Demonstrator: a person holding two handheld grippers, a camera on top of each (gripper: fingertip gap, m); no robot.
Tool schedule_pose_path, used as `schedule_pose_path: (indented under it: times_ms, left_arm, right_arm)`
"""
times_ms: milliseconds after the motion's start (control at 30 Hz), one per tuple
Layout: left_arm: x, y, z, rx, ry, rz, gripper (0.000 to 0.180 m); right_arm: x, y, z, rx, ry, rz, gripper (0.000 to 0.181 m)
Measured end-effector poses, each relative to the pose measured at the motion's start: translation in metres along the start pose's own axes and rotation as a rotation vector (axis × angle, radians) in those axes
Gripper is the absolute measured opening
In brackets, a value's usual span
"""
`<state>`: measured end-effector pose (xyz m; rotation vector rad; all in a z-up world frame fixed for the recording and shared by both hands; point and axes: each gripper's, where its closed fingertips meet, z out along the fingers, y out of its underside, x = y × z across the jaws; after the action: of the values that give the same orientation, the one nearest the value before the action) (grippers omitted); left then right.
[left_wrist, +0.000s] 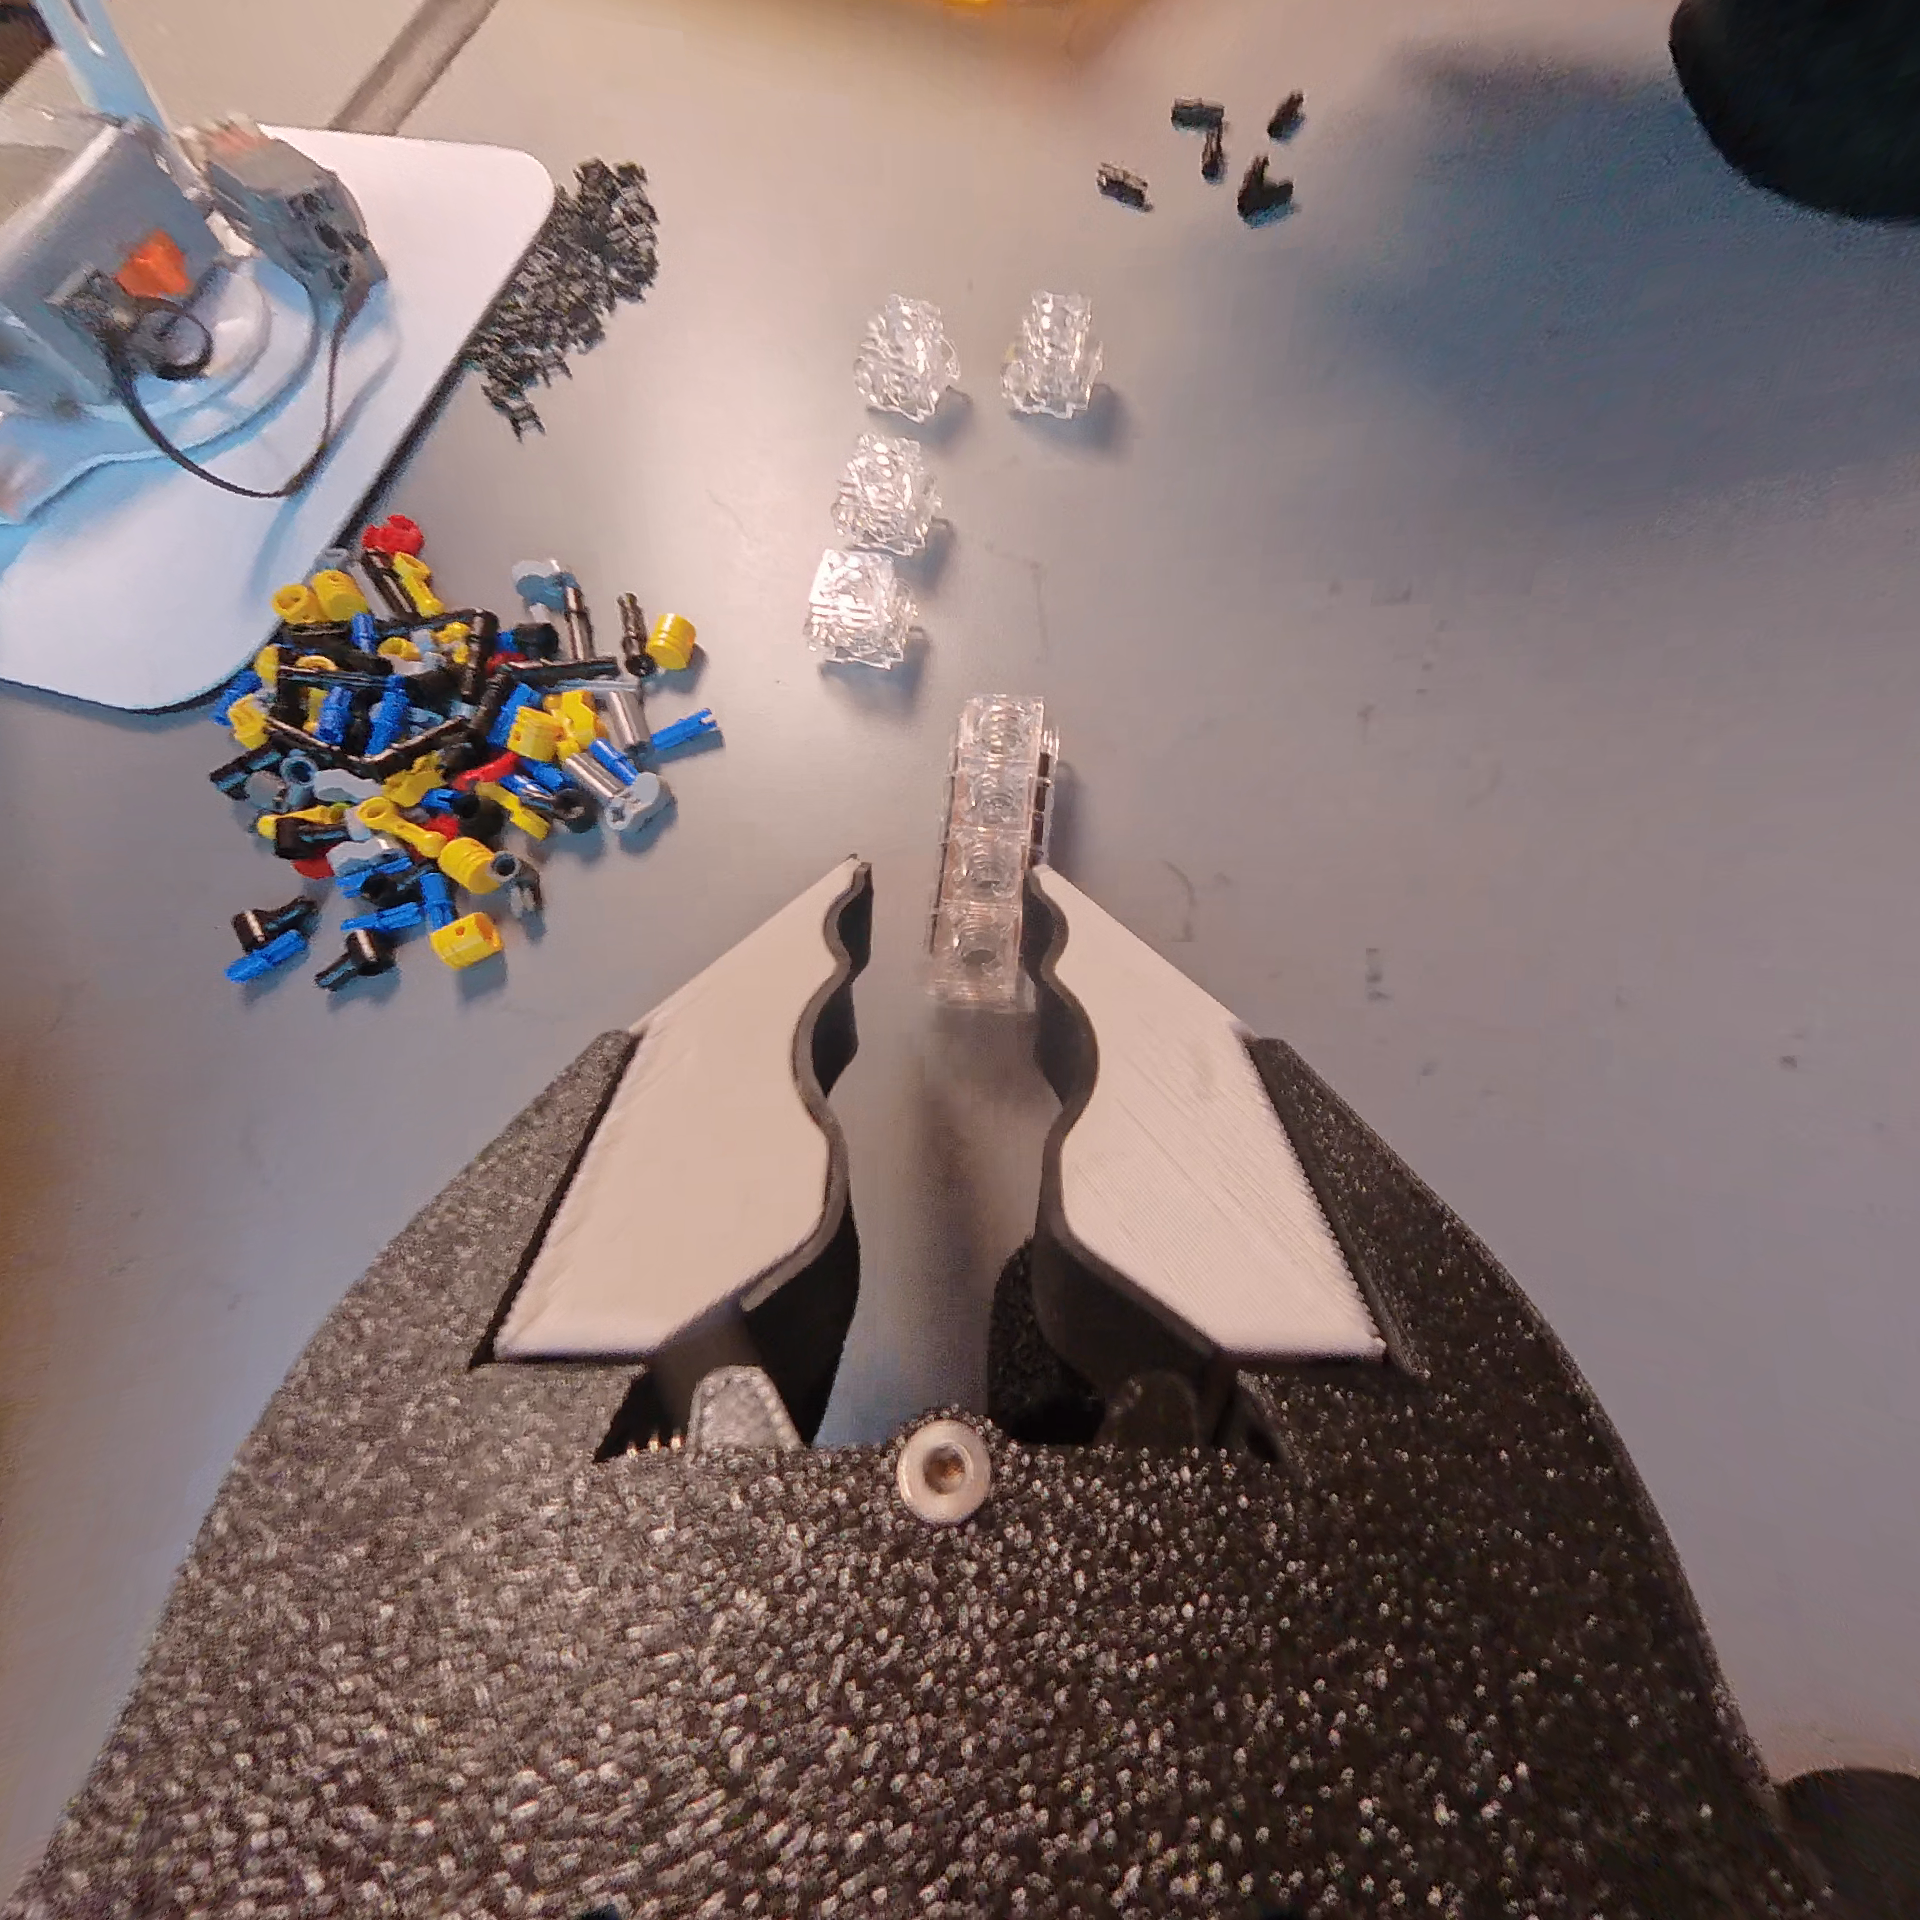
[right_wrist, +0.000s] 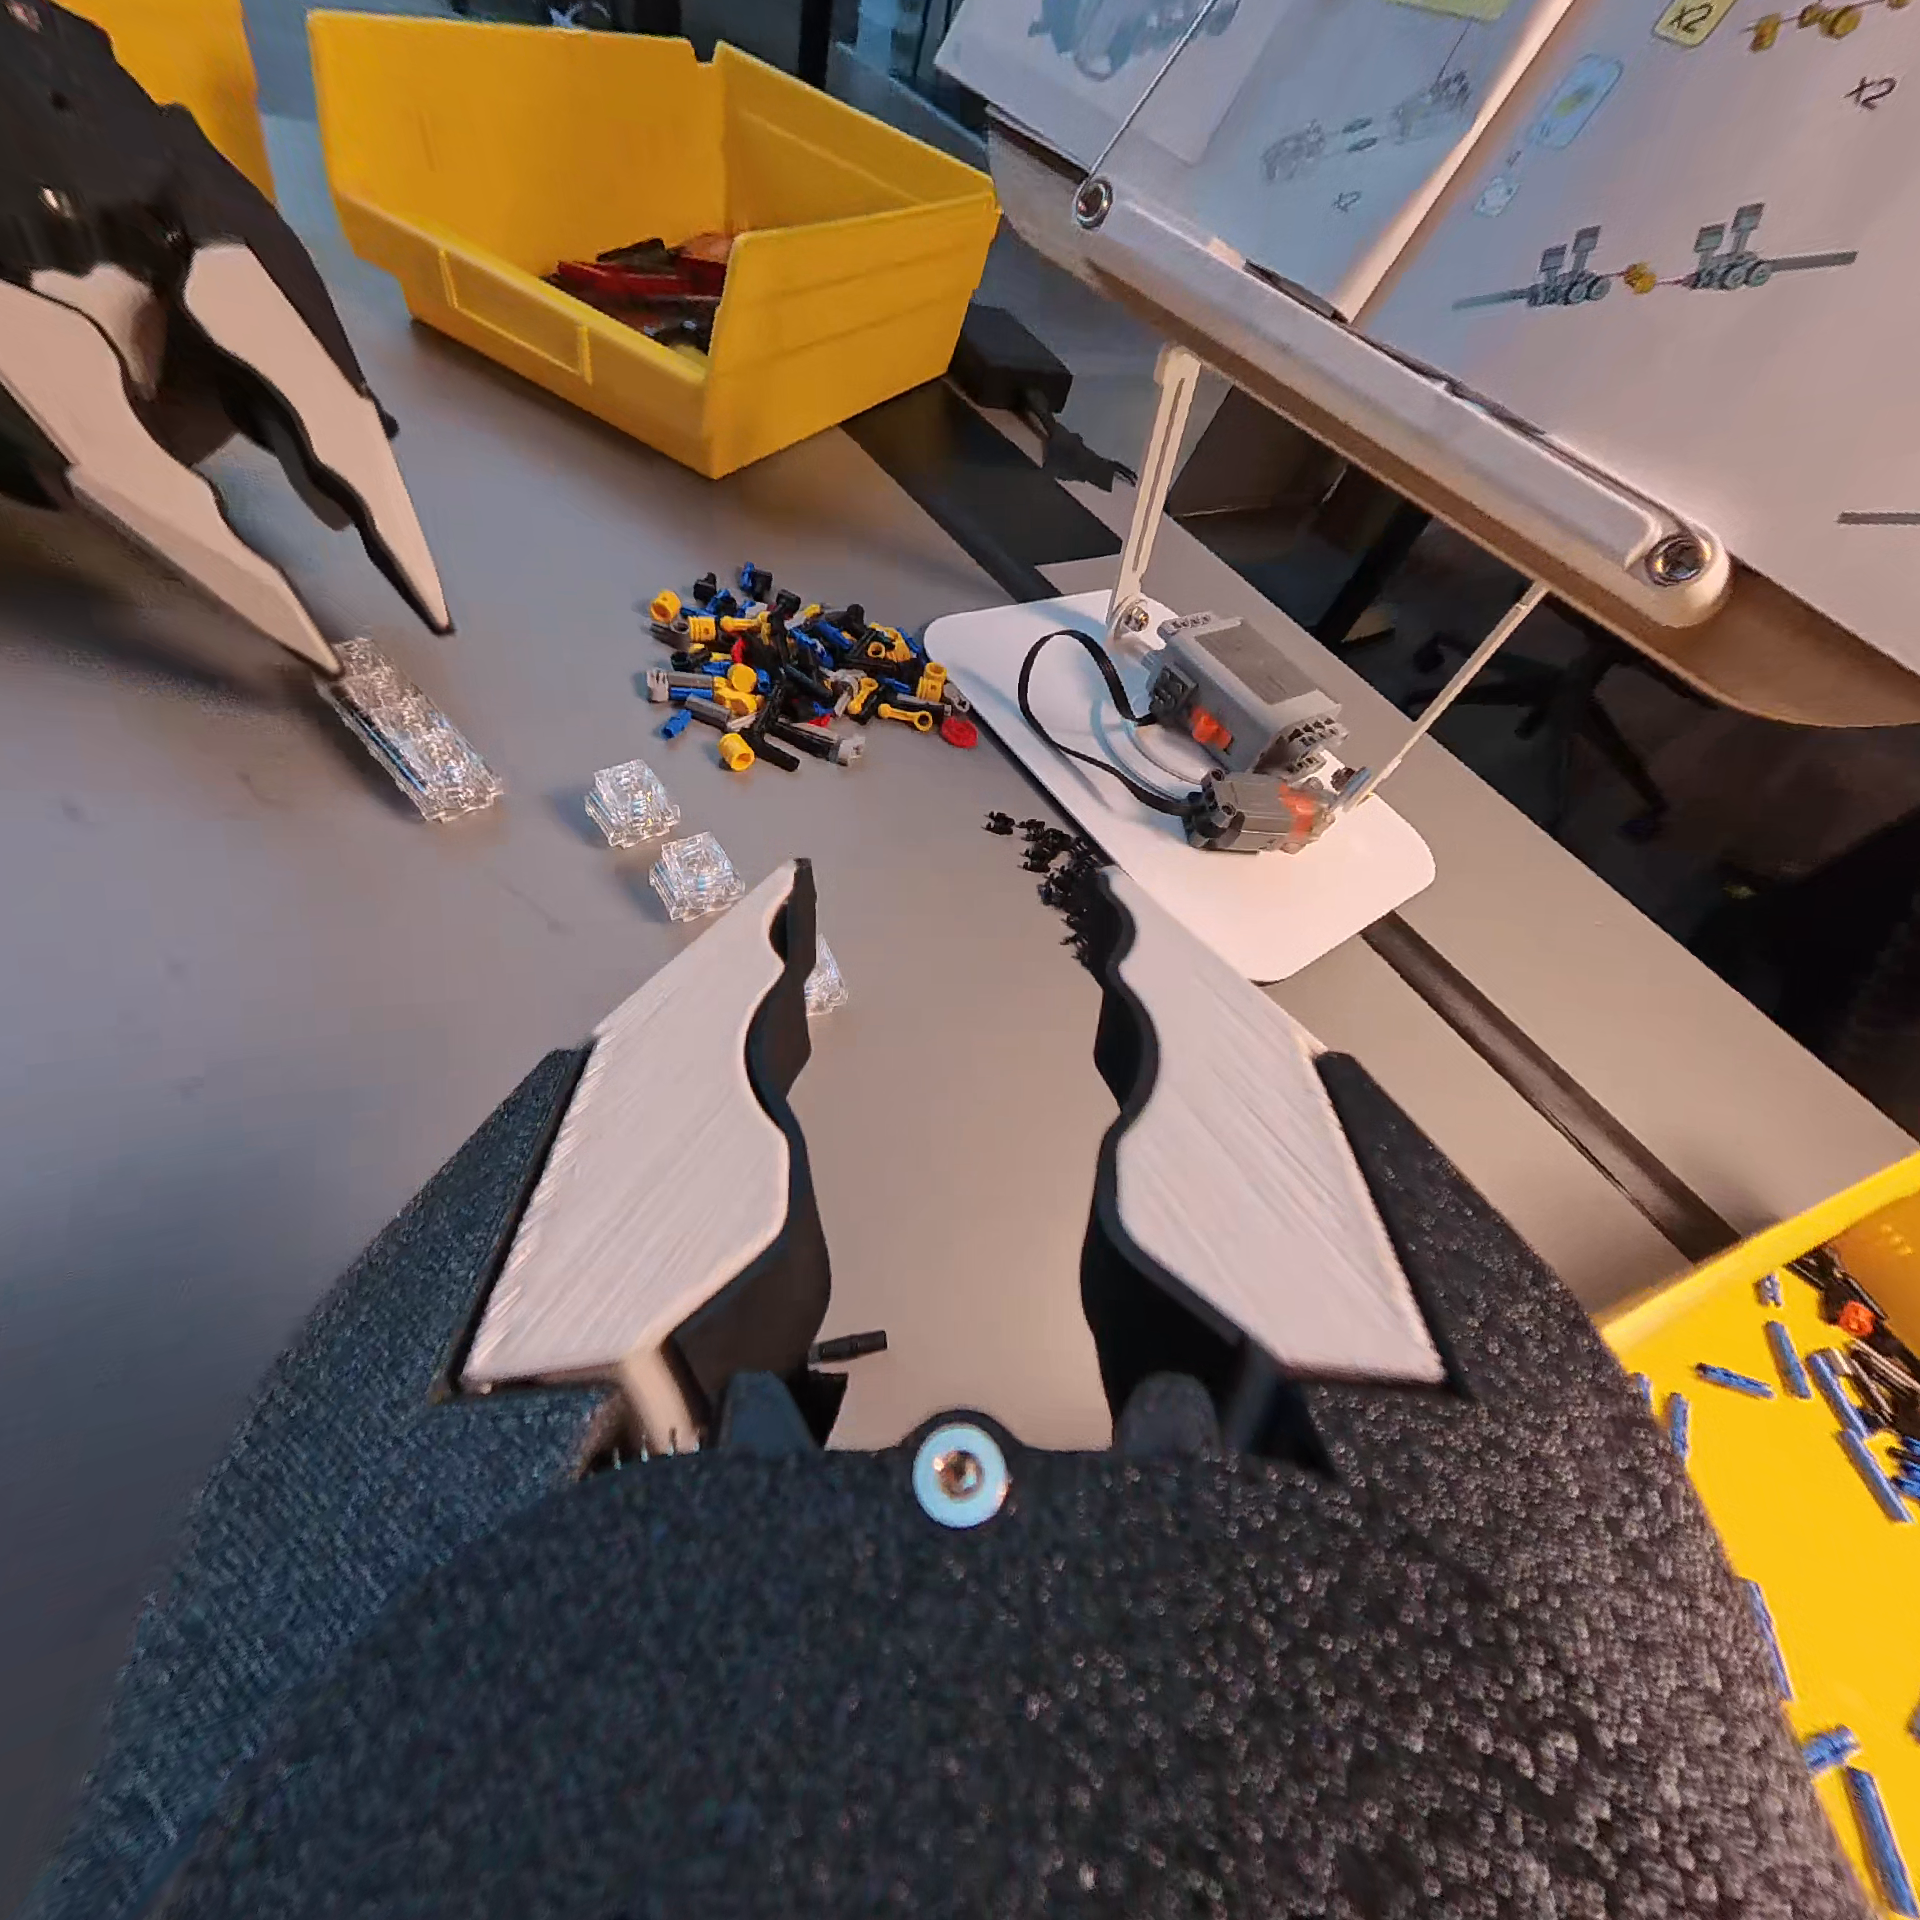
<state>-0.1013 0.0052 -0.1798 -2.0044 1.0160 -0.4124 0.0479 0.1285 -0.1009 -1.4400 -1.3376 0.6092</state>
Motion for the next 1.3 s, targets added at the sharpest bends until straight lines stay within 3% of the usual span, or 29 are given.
schedule_pose_path:
  times_ms: [167,267,600,767,833,1167,1300]
  left_arm:
    - [-0.022,-0.031,-0.021,0.191,-0.1,-0.078,0.028]
    - [-0.027,-0.036,-0.024,0.222,-0.135,-0.086,0.031]
    - [-0.001,-0.021,0.002,0.102,-0.01,-0.063,0.032]
    - [0.014,0.002,0.012,-0.046,0.057,-0.028,0.04]
    - [0.011,0.013,0.014,-0.11,0.024,0.015,0.026]
    - [-0.007,0.033,-0.011,-0.169,-0.016,-0.003,0.022]
    - [-0.008,0.016,-0.015,-0.079,-0.022,-0.019,0.033]
  right_arm:
    - [-0.02,0.019,0.009,-0.05,-0.105,-0.016,0.052]
    - [-0.046,0.043,0.011,-0.172,-0.246,-0.049,0.047]
    - [-0.076,0.071,0.035,-0.37,-0.35,-0.17,0.025]
    - [-0.095,0.064,0.03,-0.353,-0.439,-0.184,0.024]
    - [-0.107,0.055,0.024,-0.314,-0.469,-0.207,0.024]
    - [-0.15,0.055,0.025,-0.318,-0.546,-0.305,0.025]
    - [-0.15,0.055,0.025,-0.315,-0.544,-0.287,0.025]
